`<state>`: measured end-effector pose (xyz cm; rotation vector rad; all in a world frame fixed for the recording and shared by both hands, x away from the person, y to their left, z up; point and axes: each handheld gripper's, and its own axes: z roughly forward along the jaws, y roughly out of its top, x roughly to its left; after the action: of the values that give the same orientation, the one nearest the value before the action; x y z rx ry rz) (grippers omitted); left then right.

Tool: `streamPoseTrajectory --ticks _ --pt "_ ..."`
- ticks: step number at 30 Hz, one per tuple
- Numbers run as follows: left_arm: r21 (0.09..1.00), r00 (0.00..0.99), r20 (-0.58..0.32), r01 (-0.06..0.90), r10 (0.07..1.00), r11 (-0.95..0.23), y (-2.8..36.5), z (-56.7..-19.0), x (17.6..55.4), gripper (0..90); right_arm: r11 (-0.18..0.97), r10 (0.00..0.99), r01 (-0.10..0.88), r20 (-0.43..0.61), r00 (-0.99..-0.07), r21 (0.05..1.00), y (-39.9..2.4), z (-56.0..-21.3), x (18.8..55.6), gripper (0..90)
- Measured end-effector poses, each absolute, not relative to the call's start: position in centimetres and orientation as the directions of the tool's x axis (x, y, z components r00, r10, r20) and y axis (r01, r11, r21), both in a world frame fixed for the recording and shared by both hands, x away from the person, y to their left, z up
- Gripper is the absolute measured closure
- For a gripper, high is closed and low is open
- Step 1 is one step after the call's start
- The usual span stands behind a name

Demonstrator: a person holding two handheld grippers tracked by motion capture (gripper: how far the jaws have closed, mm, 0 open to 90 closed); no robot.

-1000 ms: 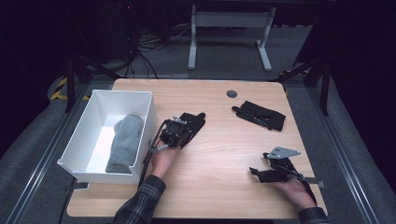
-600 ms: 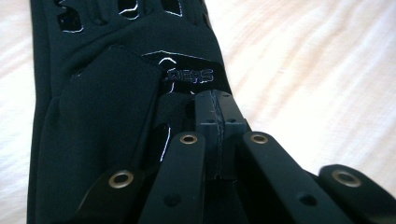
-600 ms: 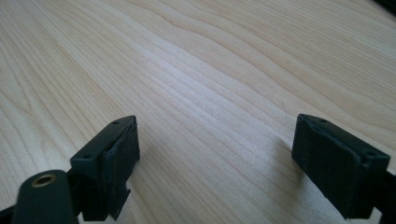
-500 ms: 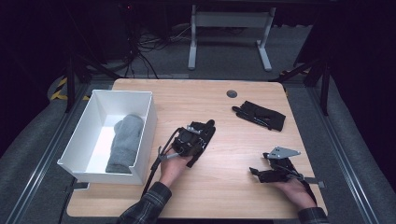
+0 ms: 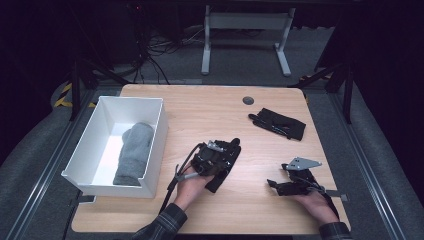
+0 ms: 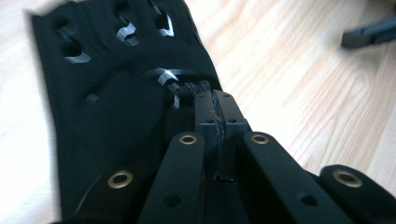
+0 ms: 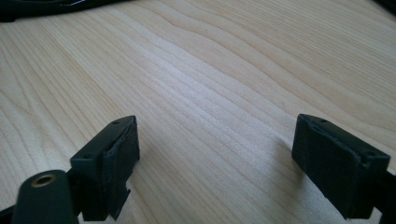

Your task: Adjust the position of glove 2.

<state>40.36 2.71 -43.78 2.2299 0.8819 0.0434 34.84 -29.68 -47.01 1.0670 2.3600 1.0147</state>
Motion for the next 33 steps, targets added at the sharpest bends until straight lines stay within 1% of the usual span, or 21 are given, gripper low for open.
streamPoseTrajectory --ticks 4,7,13,17,19,27,33 --pt "0.648 0.758 -0.178 0.571 0.628 -0.505 4.1 -43.0 41.7 89.7 0.458 0.759 0.501 -0.028 -0.651 0.734 -29.7 -47.0 34.8 15.5" --pt "0.649 0.738 -0.185 0.587 0.649 -0.483 5.1 -43.1 42.9 89.7 0.457 0.759 0.502 -0.028 -0.651 0.734 -29.7 -47.0 34.8 15.5" --pt "0.599 0.719 -0.201 0.628 0.665 -0.497 5.7 -44.5 43.7 89.8 0.458 0.758 0.501 -0.028 -0.651 0.734 -29.7 -47.0 34.8 15.5" --pt "0.575 0.729 -0.202 0.629 0.654 -0.523 5.5 -45.0 43.4 89.8 0.457 0.759 0.502 -0.028 -0.651 0.734 -29.7 -47.0 34.8 15.5" --pt "0.572 0.737 -0.215 0.627 0.641 -0.529 5.3 -45.1 42.6 89.8 0.458 0.759 0.501 -0.028 -0.651 0.734 -29.7 -47.0 34.8 15.5" --pt "0.566 0.773 -0.234 0.601 0.589 -0.564 4.7 -45.2 40.3 89.8 0.458 0.758 0.501 -0.028 -0.651 0.734 -29.7 -47.0 34.8 15.5" --pt "0.568 0.787 -0.236 0.587 0.569 -0.576 4.5 -45.3 39.1 89.8 0.458 0.758 0.502 -0.028 -0.651 0.734 -29.7 -47.0 34.8 15.4"
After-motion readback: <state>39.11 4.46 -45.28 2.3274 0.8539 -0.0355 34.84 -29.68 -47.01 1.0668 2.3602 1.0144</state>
